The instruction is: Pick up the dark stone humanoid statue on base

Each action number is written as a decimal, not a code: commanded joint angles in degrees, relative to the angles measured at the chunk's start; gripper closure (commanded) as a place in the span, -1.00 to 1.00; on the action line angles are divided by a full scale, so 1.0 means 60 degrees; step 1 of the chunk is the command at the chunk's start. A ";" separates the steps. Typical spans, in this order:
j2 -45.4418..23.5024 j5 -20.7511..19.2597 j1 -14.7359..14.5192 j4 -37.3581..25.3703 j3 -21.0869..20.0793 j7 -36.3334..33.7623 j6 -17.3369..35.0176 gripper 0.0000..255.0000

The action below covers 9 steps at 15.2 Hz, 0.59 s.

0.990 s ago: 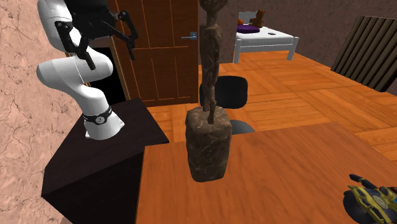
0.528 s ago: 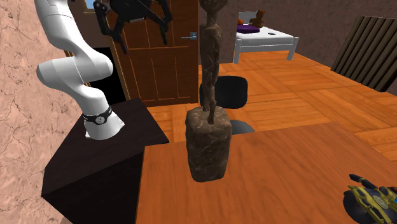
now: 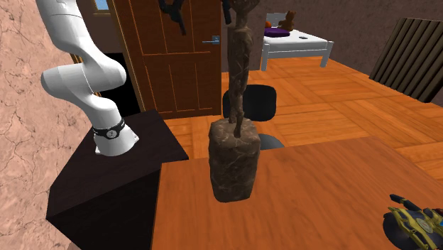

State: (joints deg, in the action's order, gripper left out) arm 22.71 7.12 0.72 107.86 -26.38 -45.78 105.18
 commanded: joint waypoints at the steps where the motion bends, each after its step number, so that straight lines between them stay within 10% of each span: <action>1: -0.0624 -0.0373 0.0133 -0.0806 -0.0512 -0.0739 0.0006 -1.00; 9: -0.1047 -0.0748 0.0186 -0.0805 -0.0975 -0.1430 0.0574 -1.00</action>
State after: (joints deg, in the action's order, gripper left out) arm 16.31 2.58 1.88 102.04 -32.19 -54.31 107.71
